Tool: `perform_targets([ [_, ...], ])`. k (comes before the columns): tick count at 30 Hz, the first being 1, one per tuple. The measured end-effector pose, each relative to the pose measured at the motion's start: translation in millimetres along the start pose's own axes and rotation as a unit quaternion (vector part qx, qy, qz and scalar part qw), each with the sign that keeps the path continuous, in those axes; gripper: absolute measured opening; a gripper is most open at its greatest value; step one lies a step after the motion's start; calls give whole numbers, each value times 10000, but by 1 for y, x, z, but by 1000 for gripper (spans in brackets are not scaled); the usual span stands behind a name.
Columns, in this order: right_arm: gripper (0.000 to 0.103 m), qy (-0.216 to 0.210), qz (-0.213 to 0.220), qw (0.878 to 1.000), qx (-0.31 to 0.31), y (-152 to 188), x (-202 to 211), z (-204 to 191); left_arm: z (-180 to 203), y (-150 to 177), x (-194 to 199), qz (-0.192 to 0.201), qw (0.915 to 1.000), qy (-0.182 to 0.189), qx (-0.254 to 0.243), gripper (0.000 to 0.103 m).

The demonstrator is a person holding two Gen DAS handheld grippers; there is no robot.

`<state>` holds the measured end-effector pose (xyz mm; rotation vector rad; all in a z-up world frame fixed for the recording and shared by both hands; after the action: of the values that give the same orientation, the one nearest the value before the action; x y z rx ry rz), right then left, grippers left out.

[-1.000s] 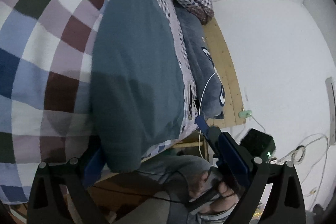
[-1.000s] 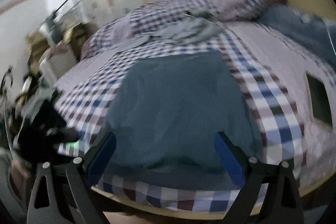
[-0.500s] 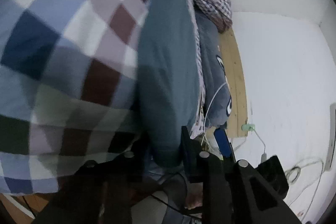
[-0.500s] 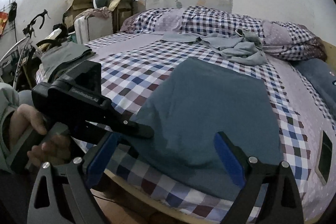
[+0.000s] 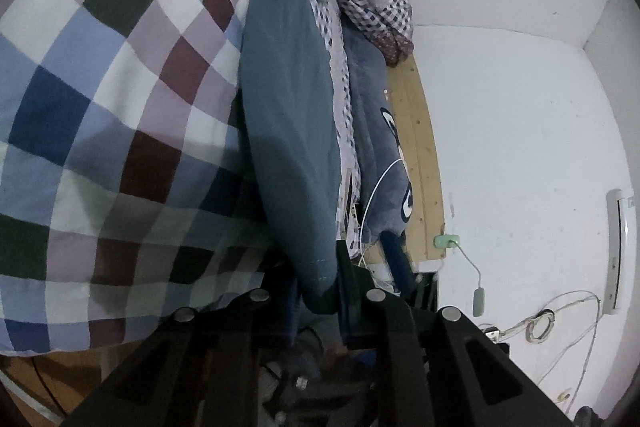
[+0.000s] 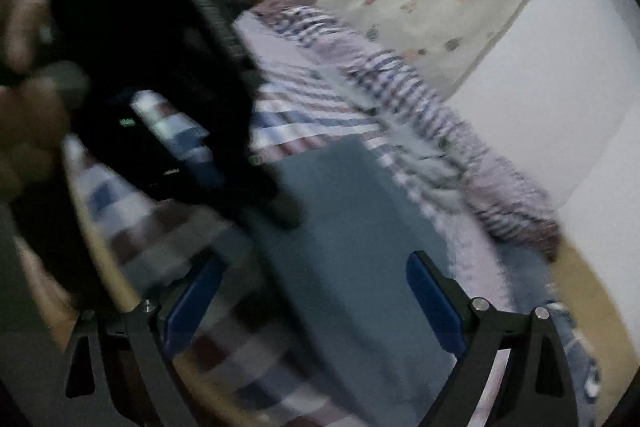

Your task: Fold clothes

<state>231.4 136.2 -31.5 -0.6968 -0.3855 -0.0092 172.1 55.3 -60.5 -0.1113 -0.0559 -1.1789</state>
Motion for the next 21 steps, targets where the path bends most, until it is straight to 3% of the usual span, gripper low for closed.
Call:
perform_targets([
  [6,95,601,316,9960,579,-7,-15,-11,6,7,-4,22,9998,215,-43,13],
  [15,94,435,-62,9971,628,2,-45,-20,8,2,-10,30,9993,378,-35,13],
  [21,67,451,-43,9945,941,0,-51,-30,13,1,-8,31,9984,567,-4,12],
])
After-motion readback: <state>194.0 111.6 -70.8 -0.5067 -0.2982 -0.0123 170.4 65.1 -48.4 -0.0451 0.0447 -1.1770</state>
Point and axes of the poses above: each gripper's, at about its wrist camera, not at the fingertips, and x roughly against the way its jaws point, z to its right, y to its underside, the point moved 9 cm from there along -x, roughly the way its jaws point, and after that the axes turned 8 degrees about y, right-handed, at the moved point
